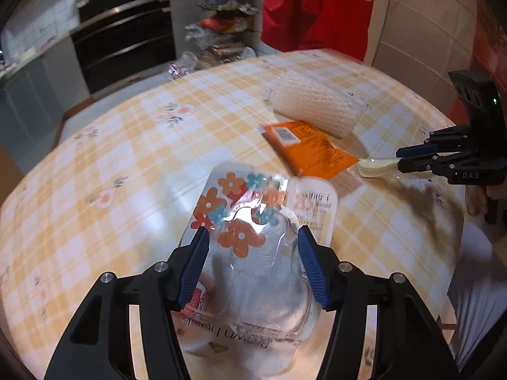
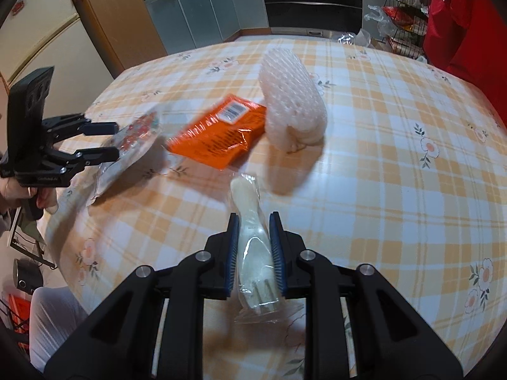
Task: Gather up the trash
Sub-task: 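Carry the bag and fork over the brown bin and open both tools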
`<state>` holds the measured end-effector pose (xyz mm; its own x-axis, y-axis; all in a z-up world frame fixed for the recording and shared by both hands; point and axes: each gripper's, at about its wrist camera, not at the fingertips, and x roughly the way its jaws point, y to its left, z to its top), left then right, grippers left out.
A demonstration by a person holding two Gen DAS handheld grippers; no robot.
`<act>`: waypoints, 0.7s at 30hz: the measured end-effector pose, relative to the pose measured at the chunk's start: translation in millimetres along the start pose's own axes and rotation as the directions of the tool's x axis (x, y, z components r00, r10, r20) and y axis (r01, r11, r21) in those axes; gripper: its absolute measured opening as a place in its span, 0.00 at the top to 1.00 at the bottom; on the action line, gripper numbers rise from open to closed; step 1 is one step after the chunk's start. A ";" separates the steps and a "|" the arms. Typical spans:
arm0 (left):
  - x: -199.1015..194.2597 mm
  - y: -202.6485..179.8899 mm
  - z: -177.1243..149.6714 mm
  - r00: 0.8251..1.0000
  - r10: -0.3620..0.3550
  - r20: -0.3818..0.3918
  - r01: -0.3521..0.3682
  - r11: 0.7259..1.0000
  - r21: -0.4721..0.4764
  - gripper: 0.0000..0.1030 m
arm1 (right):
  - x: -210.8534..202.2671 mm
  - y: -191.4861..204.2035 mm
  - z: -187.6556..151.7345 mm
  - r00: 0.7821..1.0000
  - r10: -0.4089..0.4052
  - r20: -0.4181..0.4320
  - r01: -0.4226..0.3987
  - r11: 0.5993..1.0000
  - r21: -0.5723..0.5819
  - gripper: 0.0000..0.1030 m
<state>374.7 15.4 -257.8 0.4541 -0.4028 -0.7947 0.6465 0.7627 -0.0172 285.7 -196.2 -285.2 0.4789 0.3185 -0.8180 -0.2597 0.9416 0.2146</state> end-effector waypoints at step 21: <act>-163.6 -79.6 -57.8 0.974 0.115 0.193 -0.098 0.990 -0.098 0.45 | -111.6 53.6 -20.6 0.986 0.024 0.162 -0.017 0.999 -0.041 0.78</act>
<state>213.5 49.9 -161.5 0.6351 -0.4024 -0.6593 0.5362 0.8441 0.0013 201.1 -183.6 -193.4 0.6024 0.3544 -0.7151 -0.3022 0.9306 0.2066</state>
